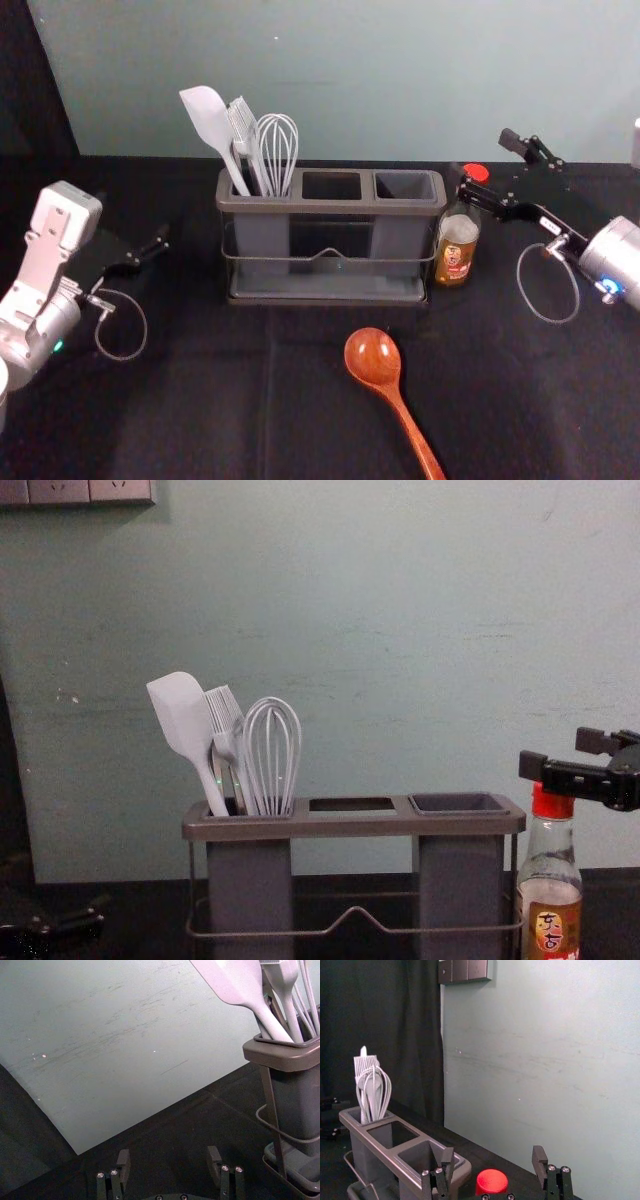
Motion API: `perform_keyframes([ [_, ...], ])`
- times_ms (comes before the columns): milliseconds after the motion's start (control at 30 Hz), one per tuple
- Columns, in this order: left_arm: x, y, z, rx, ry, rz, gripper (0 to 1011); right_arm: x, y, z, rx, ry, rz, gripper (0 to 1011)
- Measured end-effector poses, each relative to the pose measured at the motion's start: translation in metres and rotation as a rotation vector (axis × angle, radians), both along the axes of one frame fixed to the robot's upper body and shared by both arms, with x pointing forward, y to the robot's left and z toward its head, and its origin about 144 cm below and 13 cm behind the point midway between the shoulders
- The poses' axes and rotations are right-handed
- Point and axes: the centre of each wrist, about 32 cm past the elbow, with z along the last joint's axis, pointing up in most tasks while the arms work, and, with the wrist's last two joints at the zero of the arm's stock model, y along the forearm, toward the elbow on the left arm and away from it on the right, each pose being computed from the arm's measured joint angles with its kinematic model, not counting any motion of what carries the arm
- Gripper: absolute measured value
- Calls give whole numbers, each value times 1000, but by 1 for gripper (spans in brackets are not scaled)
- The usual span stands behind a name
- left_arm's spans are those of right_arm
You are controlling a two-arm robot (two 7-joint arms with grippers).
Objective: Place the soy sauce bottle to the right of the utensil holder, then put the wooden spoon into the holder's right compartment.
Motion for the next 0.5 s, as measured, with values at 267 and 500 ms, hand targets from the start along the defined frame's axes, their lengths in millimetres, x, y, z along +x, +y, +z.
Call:
perform_keyframes([
  [267,0,0,0,0,0,0,1005,-19,-1,10,0,-12,-11,1002],
  [500,0,0,0,0,0,0,1005,-48,-3,17,-10,-20,-10,1002],
])
